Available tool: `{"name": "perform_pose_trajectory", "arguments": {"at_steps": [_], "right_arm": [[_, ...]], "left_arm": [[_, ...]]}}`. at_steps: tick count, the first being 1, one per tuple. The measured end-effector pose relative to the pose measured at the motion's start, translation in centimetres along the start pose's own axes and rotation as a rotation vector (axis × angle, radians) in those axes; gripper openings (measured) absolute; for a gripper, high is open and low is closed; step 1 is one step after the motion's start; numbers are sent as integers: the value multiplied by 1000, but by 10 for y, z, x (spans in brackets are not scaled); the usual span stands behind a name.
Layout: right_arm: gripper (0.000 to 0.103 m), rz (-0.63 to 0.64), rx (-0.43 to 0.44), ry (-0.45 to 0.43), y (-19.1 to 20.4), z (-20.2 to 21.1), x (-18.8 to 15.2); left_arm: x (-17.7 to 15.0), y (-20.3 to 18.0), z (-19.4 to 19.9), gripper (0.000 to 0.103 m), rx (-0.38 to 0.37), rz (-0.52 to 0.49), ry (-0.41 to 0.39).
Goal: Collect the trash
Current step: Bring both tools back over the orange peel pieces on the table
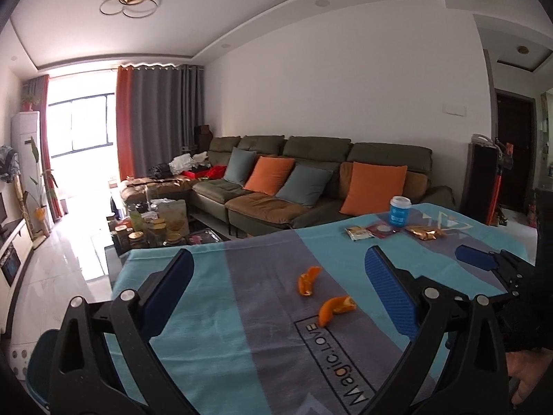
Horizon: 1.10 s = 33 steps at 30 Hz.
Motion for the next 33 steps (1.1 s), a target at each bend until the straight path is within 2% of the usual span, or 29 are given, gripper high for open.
{"name": "perform_pose_trajectory", "arguments": {"at_steps": [8,18,32,33], "right_arm": [[96,-21,-21,35,-13,-11,-3],[96,-13,-31,141,-24,-44,-16],[96,68,106,347,35,-120,-34],[93,78,113,368,41,-127,-36]], "left_arm": [[-8,1,-18,98,-9,0,41],[-17,3,-54,98,-32,13,101],[-20,31,-88,98,7,48,141],[-22,36,-93,98,9,50,151]]}}
Point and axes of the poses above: each gripper's, at about its wrist camera, not at the fingertips, and z roughly against the way its jaws point, y to its left, x to its top, the point moved 8 cm from there along -z, roughly the way its jaws point, and after that the axes turned 3 degrees about -z, right-handed, at the moved point
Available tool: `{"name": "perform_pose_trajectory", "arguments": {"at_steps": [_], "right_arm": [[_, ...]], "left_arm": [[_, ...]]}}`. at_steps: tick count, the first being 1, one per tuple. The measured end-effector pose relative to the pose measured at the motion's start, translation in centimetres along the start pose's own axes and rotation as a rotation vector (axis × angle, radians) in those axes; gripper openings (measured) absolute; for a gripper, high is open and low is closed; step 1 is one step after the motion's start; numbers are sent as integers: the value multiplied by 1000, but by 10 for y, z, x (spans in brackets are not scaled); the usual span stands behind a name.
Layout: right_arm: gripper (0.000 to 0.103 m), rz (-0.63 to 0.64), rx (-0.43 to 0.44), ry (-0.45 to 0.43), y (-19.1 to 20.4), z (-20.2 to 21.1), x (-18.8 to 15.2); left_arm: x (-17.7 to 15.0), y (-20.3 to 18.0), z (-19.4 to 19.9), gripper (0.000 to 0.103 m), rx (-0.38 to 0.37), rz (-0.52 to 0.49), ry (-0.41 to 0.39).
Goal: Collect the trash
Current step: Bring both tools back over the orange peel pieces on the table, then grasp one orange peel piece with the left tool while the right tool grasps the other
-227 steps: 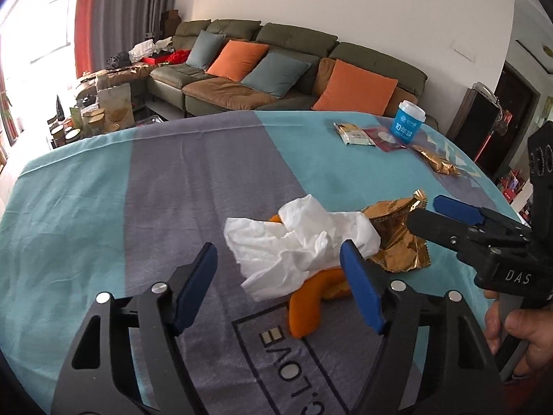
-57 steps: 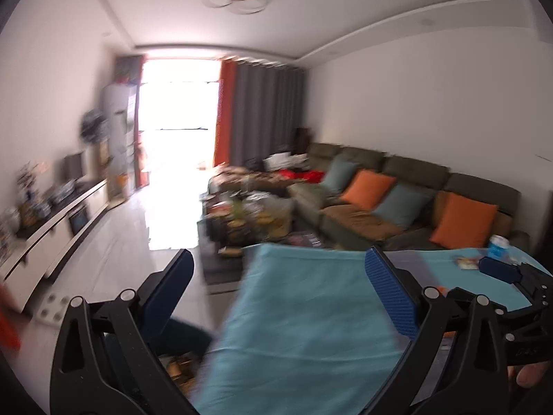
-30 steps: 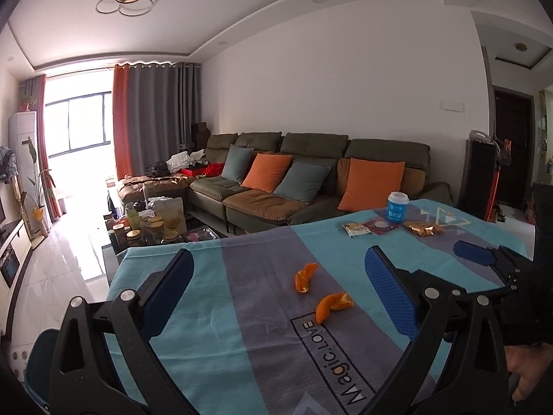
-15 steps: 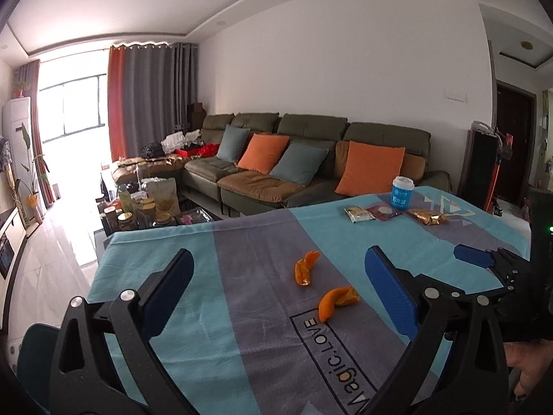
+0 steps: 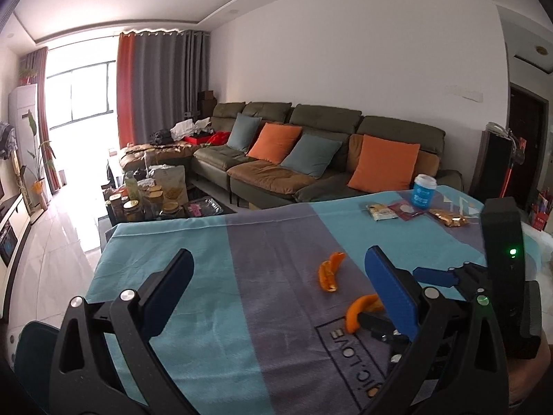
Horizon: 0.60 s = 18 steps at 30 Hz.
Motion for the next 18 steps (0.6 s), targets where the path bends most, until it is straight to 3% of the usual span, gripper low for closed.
{"name": "perform_pose_trajectory", "arguments": {"at_steps": [4,6,10,16,18], "right_arm": [[75,6,-10,50,3,-14,-3],[59,1,-10,80,2,-20,-9],[52,5,-5,102,3,-24,-14],[31,12,-2,92,3,-22,-15],[20,0,9,84,0,-19,-13]], "left_arm": [[0,10,-13,98,13,13,20],[0,13,-21,98,8,17,31],[-2,16,-34,98,10,6,47],[-5,12,-57,98,-33,42,99],[-6,8,-68,98,-48,39,126]]}}
Point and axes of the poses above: each gripper's, at about its wrist camera, not at the fingertips, and z roughly against the way its jaws point, y to its left, x to its top, the point moved 8 cm from there along -z, roughly the way its jaws point, and after that the axes turned 3 degrees about -z, right-handed, at the moved point
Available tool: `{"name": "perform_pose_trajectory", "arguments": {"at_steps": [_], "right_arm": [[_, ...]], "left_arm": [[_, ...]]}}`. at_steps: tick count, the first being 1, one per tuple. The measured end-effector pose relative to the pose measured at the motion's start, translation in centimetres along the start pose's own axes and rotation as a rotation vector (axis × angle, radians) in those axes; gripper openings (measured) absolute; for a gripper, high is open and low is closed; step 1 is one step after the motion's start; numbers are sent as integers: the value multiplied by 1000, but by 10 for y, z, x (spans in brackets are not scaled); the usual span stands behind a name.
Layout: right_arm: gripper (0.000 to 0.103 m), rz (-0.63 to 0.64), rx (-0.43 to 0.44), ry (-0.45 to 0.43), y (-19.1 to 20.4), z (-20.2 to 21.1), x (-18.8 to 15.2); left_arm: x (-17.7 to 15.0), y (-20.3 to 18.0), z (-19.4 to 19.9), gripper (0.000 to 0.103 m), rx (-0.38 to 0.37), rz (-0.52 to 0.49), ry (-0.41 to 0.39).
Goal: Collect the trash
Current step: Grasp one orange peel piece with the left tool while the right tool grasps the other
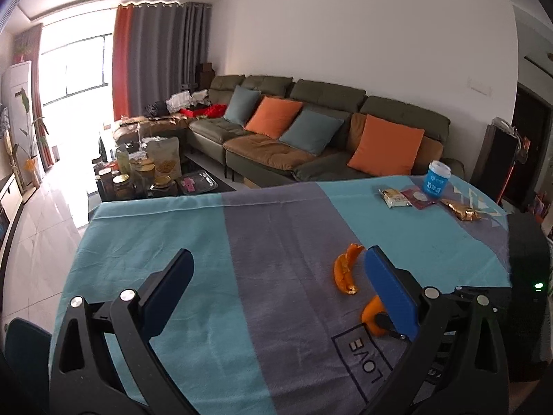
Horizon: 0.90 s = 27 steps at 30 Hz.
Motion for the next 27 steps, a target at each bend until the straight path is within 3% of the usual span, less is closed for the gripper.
{"name": "perform_pose_trajectory", "arguments": {"at_steps": [5,18,21,23,27], "right_arm": [[11,-23,31,-12,-6,7,1],[10,-134,-8,-61,-61,32,-2],[10,-145,-12,-75,-70,36,0],[10,-150,-10,-84,-73,38,3],[10,-160,-4,-104,-78,42,7]], "left_arm": [[-1,-12,-24,98,-54,30,53],[-16,-60,-76,97,-121,-37,174],[-22,-69,-89,83,-143,-39,224],[-28,-72,-98,66,-149,-36,263],[-41,-77,-112,43,-168,-25,339]]}}
Point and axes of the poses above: each gripper's, at about its wrist camera, not at the fingertips, and z roughly against the way its jaws point, y to its left, x to its top, the point moved 8 cm from there along -z, roughly the way its jaws point, and after that the axes turned 3 degrees about -z, right-handed, at the moved point
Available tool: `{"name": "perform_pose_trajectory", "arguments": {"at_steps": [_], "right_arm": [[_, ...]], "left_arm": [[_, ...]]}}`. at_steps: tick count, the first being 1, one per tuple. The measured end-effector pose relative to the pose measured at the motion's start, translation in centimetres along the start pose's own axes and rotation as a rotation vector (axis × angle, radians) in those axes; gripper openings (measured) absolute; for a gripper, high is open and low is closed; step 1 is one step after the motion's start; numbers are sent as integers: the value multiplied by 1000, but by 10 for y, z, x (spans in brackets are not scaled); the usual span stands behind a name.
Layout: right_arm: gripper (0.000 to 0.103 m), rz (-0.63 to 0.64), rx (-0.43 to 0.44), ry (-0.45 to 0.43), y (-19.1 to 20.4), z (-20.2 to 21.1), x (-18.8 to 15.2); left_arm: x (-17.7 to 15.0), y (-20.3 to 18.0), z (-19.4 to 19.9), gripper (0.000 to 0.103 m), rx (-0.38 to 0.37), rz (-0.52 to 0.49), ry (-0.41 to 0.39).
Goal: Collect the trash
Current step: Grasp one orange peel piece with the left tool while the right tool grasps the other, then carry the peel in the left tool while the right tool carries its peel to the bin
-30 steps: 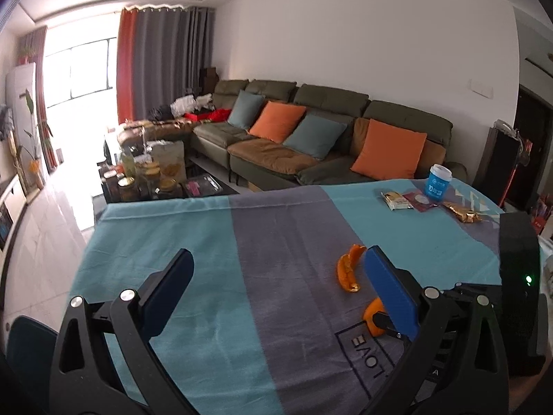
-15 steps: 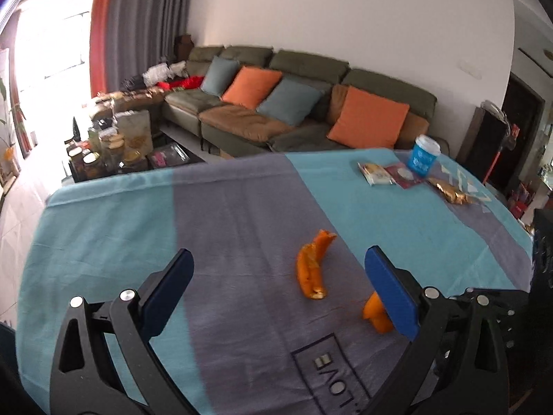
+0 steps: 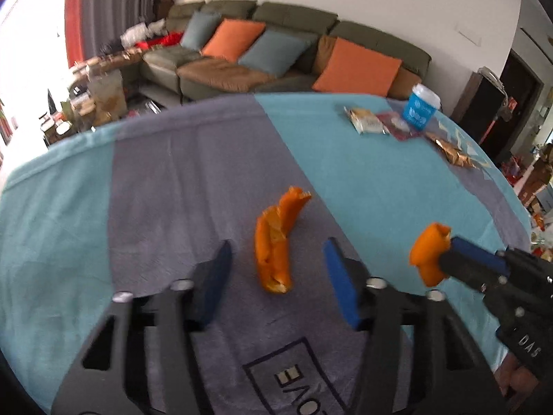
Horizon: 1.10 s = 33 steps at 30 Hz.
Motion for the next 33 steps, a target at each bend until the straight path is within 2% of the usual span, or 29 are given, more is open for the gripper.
{"name": "perform_pose_trajectory", "arguments": {"at_steps": [1,3,4,5,13,16,26,33], "right_arm": [[10,-2,1,-3,-1,1,1],[10,-4,2,-8,-3,2,2],[10,-5,3,-9,-4,3,3],[10,-6,3,-11,-3,2,3],[10,0,14,-32,4,14,2],[10,6,15,-44,9,19,2],[10,59,45,-96,39,42,8],[10,112,81,-131,71,57,11]], "left_arm": [[-1,0,-3,39,8,0,11],[-2,0,-4,38,8,4,9],[-2,0,-5,30,11,4,11],[-2,0,-5,18,18,7,8],[-7,1,1,18,-9,27,-1],[-7,2,15,17,-11,30,-39],[-10,9,114,17,65,24,-244],[-33,23,173,17,131,47,-321]]}}
Point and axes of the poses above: each gripper's, at about its wrist camera, not at the fingertips, and z roughly against the way its jaws point, y to its left, x to its top, the point moved 8 cm from there along -z, roughly the way its jaws point, and after that the axes turned 3 degrees about -z, right-handed, at the moved point
